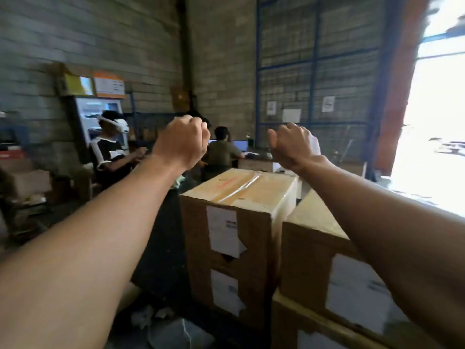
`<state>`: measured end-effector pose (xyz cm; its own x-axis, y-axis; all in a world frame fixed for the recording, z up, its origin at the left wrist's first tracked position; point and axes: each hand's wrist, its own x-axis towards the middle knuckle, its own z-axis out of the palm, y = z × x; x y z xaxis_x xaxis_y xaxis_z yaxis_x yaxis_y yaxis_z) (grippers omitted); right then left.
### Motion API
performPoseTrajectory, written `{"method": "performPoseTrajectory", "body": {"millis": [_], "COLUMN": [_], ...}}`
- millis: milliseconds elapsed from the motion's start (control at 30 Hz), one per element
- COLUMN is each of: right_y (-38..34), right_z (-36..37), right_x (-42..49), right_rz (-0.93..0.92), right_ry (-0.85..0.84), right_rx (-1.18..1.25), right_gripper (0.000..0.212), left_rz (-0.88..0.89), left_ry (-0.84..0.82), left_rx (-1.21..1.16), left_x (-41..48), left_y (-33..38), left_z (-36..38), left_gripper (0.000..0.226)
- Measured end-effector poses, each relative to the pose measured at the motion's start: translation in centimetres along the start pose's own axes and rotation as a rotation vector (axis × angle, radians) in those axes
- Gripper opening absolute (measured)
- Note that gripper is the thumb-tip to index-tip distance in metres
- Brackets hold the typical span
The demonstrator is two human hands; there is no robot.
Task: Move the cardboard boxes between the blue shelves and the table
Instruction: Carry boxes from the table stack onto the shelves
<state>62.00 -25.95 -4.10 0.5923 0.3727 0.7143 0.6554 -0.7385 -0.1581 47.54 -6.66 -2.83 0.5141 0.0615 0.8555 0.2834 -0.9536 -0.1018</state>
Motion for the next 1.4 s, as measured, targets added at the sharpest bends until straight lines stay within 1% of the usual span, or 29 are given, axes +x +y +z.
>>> {"method": "performPoseTrajectory", "body": {"millis": [100,200,300,367,433,600,667,733,833,900,1000,1100,1200,1267,1333,1400], "right_y": [4.3,7.5,9.7,10.8,11.5,12.5,13.2,14.1,15.0,15.4,15.8,15.9,15.4,14.8,14.2,14.0], "right_z": [-2.9,-4.9,-5.9,-6.6,-7.3,-7.4,-6.9,-6.2,-5.1,-4.2,-3.4,-3.5,-3.4,-3.2,-3.2,-3.1], "right_x": [-4.4,-9.0,-14.0,-16.8,-18.8,-22.1,-22.9,-23.5,-24.5,-25.3,-26.0,-26.1,-26.5,-26.9,-27.1,-27.3], "right_rz": [0.083,0.245,0.357,0.391,0.453,0.425,0.458,0.445,0.395,0.365,0.364,0.376,0.453,0.573,0.652,0.700], "right_ry": [-0.030,-0.039,-0.102,-0.150,-0.178,-0.241,-0.263,-0.263,-0.202,-0.167,-0.134,-0.115,-0.117,-0.113,-0.123,-0.132], "right_rx": [-0.132,-0.207,-0.302,-0.352,-0.352,-0.376,-0.348,-0.328,-0.269,-0.270,-0.293,-0.305,-0.316,-0.237,-0.097,0.035], "right_gripper": [0.041,0.048,0.050,0.052,0.053,0.044,0.047,0.053,0.060,0.067,0.082,0.078,0.069,0.062,0.060,0.065], "left_rz": [0.103,0.151,0.230,0.224,0.224,0.215,0.167,0.091,0.054,0.070,0.099,0.175,0.179,0.164,0.149,0.106], "left_ry": [-0.006,-0.032,-0.127,-0.176,-0.227,-0.390,-0.454,-0.524,-0.614,-0.603,-0.542,-0.498,-0.463,-0.449,-0.462,-0.494], "left_rx": [-0.111,-0.277,-0.396,-0.461,-0.505,-0.546,-0.528,-0.478,-0.423,-0.405,-0.377,-0.304,-0.314,-0.346,-0.380,-0.444], "left_x": [-0.2,-2.1,-4.6,-6.4,-7.9,-9.7,-10.0,-10.1,-10.5,-11.1,-12.2,-12.9,-13.0,-13.2,-13.5,-13.9], "left_y": [4.3,9.0,13.7,16.1,17.9,20.5,20.8,20.9,20.7,20.6,20.2,20.2,20.2,19.9,19.6,19.5], "left_z": [1.5,2.9,3.7,4.0,4.2,5.0,6.1,7.4,9.0,9.7,10.3,10.5,10.3,10.3,10.3,10.3], "left_gripper": [0.039,0.037,0.040,0.041,0.038,0.035,0.039,0.045,0.053,0.060,0.072,0.092,0.096,0.098,0.100,0.102]}}
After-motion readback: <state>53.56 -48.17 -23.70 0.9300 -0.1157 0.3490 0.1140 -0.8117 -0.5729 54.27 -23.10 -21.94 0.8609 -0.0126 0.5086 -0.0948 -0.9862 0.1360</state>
